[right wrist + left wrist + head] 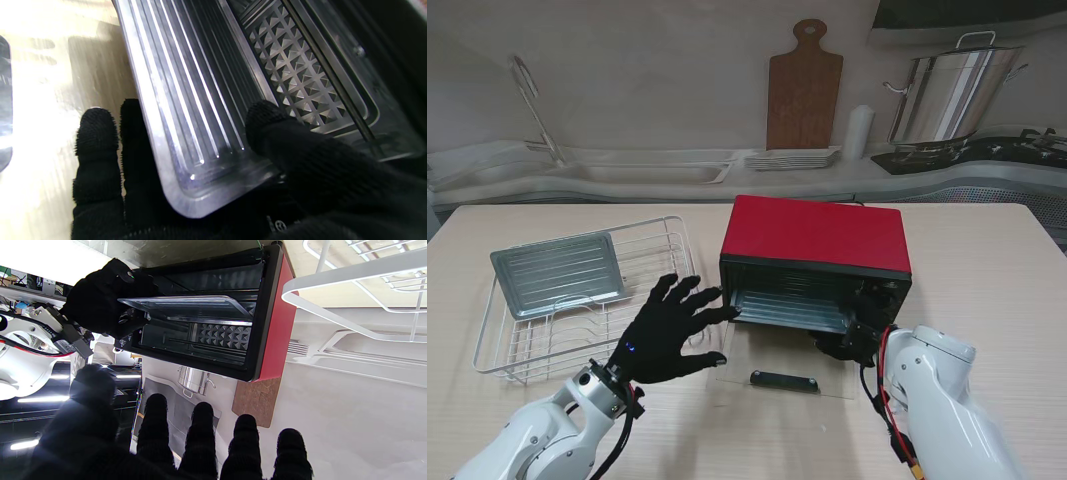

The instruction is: Slide the trays into the oven

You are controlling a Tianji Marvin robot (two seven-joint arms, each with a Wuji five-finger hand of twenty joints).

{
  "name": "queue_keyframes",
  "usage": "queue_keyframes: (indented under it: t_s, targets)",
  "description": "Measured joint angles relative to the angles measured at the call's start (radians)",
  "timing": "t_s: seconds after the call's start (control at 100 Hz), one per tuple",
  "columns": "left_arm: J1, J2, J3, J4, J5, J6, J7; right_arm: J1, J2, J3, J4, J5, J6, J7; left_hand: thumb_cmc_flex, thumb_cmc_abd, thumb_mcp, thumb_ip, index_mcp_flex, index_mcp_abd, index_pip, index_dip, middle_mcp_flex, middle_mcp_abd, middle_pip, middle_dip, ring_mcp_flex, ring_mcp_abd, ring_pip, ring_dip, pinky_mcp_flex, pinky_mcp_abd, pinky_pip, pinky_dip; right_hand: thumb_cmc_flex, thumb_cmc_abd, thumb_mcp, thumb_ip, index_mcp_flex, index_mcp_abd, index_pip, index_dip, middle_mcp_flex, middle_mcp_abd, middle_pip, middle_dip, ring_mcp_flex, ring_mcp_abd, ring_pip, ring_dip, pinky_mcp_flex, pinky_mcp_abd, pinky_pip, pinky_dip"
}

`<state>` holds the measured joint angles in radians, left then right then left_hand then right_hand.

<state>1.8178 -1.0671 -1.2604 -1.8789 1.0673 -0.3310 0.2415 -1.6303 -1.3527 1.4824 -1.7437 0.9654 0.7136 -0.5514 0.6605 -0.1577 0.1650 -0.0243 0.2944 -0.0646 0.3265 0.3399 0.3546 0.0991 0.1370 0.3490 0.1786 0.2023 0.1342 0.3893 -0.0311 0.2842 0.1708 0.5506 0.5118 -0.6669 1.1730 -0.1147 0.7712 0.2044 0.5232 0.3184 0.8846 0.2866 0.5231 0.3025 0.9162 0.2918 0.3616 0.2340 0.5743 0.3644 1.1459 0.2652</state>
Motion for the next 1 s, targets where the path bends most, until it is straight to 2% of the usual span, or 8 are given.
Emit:
queue_keyframes:
  t_s: [1.0]
  targets:
    - [0.002, 0.000, -0.003, 0.000, 0.001, -0.005, 0.007, -0.125, 0.014, 0.088, -0.094, -0.042, -0.023, 0.062, 0.000, 0.000, 0.000, 0.000, 0.000, 0.000, 0.000, 0.007, 0.000, 0.000, 0.000, 0.000, 0.000, 0.000, 0.000, 0.000, 0.000, 0.000, 0.000, 0.000, -0.010, 0.002, 0.000, 0.004, -0.006, 0.018, -0.016, -0.063, -0.046, 0.003, -0.019, -0.011, -0.064, -0.001, -0.024, -0.021, -0.053, 0.000, -0.014, -0.015]
